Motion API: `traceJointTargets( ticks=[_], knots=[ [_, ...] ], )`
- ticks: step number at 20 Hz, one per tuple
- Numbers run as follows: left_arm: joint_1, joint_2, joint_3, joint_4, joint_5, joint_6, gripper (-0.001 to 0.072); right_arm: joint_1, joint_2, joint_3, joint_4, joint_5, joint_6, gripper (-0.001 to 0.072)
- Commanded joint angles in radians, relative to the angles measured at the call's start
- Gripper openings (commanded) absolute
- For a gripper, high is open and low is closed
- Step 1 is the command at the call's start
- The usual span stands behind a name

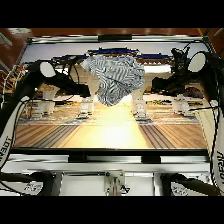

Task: Fold the shirts.

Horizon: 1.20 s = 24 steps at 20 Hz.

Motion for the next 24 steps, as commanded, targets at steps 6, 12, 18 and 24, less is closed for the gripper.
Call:
traceJointTargets(
  ticks=[6,12,18,24],
  knots=[
    [-0.109,-0.185,0.000,-0.058,0.436,0.059,0.0720,0.001,0.000,0.000,0.001,-0.063,0.000,0.0613],
    [-0.109,-0.219,0.000,-0.058,0.580,0.123,0.0720,0.001,0.000,0.000,0.001,-0.063,0.000,0.0613],
    [-0.113,-0.244,0.001,-0.071,0.487,0.032,0.0330,0.001,0.000,0.000,0.003,-0.109,0.002,0.0614],
    [-0.109,-0.215,0.184,-0.206,0.076,0.146,0.0058,0.000,0.010,0.029,0.096,-0.010,0.006,0.0613]
  ],
)
